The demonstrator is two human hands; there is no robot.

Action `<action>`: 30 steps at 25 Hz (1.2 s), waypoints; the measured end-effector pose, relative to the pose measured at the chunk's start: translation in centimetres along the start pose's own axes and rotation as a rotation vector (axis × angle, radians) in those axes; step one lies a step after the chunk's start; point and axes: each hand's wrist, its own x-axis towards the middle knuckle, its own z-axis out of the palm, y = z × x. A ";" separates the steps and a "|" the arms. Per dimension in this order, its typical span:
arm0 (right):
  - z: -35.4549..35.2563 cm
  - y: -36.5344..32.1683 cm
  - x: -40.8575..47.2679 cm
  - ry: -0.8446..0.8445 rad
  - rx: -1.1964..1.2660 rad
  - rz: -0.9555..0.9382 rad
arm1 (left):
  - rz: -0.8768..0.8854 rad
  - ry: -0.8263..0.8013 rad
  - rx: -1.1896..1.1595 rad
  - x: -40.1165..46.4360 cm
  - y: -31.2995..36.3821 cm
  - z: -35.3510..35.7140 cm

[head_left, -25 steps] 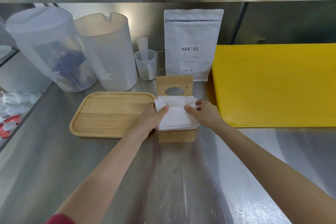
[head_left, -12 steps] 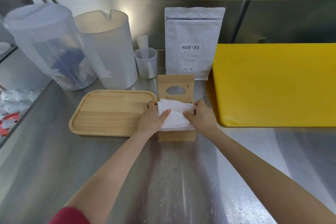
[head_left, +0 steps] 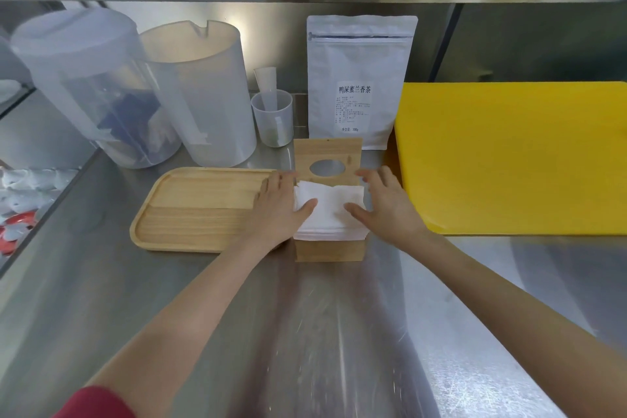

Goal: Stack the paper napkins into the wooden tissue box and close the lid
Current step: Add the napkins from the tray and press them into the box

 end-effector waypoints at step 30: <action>0.4 -0.4 1.9 -0.387 -0.483 -0.155 | 0.288 -0.418 0.636 1.5 0.9 -0.8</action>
